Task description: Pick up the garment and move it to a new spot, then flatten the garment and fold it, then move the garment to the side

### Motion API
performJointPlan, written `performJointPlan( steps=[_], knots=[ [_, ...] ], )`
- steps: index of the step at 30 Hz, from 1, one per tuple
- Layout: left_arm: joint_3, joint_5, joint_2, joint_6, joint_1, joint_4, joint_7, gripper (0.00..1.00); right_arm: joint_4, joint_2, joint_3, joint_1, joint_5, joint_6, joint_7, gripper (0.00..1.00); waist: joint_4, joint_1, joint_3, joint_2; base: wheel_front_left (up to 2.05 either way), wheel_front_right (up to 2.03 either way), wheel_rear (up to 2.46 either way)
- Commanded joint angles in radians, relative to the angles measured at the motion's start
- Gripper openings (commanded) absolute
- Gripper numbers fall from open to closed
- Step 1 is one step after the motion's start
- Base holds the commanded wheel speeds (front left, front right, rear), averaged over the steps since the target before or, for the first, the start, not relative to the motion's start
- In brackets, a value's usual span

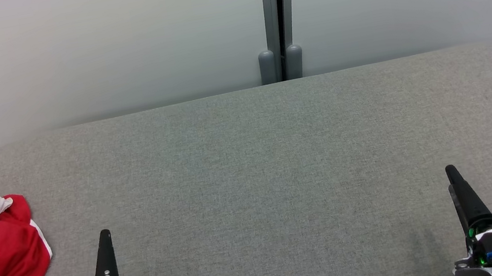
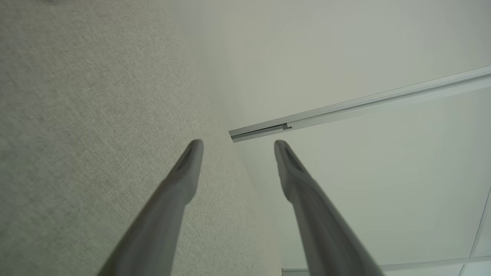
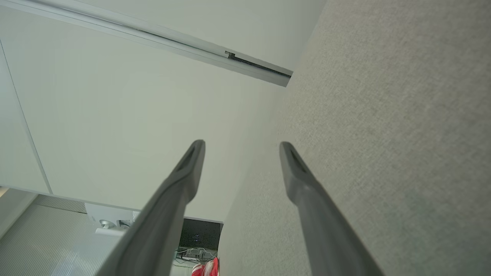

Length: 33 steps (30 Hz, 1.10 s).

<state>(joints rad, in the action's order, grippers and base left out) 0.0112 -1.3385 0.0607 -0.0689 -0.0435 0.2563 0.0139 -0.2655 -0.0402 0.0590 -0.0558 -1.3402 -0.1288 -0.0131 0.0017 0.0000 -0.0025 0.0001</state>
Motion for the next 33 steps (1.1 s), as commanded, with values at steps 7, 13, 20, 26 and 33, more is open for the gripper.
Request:
performJointPlan(
  steps=[7, 13, 20, 26, 33],
  knots=[
    [-0.063, 0.165, 0.033, 0.038, -0.015, -0.026, -0.035, 1.00, 0.019, -0.006, -0.010, -0.001, 0.199, -0.001, 0.035, 1.00, 0.003, 0.0000, -0.004, -0.0001, 0.00, 0.00, 0.00],
    [-0.103, 0.268, 0.051, 0.057, -0.010, -0.039, -0.058, 1.00, 0.016, -0.007, -0.020, 0.007, 0.291, -0.001, 0.046, 1.00, 0.005, 0.0000, -0.009, -0.0001, 0.00, 0.00, 0.00],
    [-0.135, 0.364, 0.066, 0.077, 0.007, -0.046, -0.083, 1.00, 0.024, -0.008, -0.023, 0.014, 0.403, -0.001, 0.062, 1.00, 0.006, 0.0000, -0.014, -0.0001, 0.00, 0.00, 0.00],
    [-0.166, 0.447, 0.083, 0.098, 0.012, -0.040, -0.100, 1.00, 0.031, -0.008, -0.025, 0.022, 0.484, -0.001, 0.068, 1.00, 0.007, 0.0000, -0.016, -0.0001, 0.00, 0.00, 0.00],
    [-0.200, 0.529, 0.096, 0.120, 0.011, -0.047, -0.117, 1.00, 0.031, -0.009, -0.026, 0.029, 0.567, -0.002, 0.080, 1.00, 0.010, 0.0000, -0.015, -0.0001, 0.00, 0.00, 0.00]
  ],
)
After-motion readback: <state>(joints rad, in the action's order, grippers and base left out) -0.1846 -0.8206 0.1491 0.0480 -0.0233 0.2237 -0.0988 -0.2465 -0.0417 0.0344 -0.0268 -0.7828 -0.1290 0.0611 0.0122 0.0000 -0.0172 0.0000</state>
